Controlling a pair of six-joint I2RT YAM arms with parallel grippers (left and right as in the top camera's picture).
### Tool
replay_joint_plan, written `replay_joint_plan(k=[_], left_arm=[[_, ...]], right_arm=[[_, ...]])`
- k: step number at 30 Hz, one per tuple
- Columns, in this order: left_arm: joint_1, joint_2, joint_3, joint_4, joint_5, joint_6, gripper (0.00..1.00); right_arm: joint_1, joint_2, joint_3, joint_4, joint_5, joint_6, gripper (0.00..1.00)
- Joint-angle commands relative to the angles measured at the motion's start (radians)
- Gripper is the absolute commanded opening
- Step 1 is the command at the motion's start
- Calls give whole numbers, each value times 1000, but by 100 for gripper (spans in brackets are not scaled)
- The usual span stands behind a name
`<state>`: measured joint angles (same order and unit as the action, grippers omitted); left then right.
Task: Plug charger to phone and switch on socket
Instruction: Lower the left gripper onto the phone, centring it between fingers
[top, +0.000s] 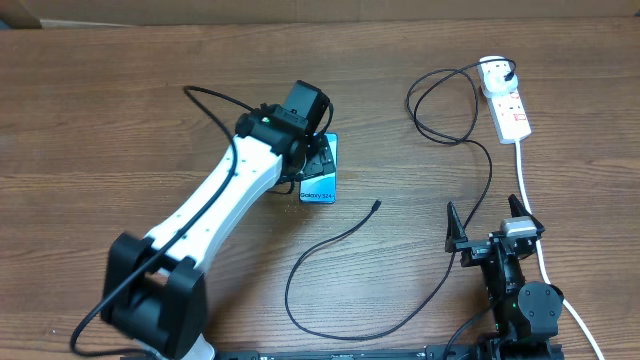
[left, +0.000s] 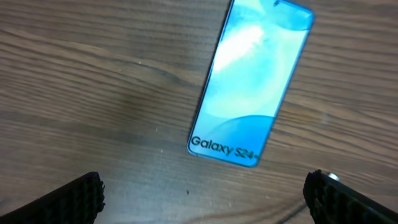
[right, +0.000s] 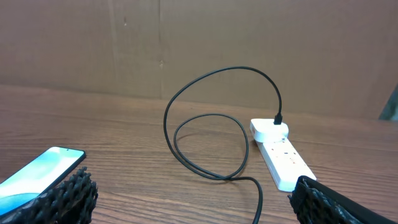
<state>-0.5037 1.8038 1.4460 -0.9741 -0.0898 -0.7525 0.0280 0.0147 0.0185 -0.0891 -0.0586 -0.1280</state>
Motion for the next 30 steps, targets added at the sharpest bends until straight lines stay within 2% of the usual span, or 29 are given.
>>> replay_joint_plan(k=[1, 8, 22, 30], left_arm=[[0, 66, -11, 23, 12, 23, 100], [0, 89, -11, 73, 33, 24, 100], [-1, 90, -11, 66, 35, 24, 100], [-1, 90, -11, 162, 59, 88, 100]], right_arm=[[5, -12, -10, 6, 13, -1, 100], [5, -12, -10, 6, 13, -1, 100], [5, -12, -10, 7, 13, -1, 100], [5, -12, -10, 6, 13, -1, 100]])
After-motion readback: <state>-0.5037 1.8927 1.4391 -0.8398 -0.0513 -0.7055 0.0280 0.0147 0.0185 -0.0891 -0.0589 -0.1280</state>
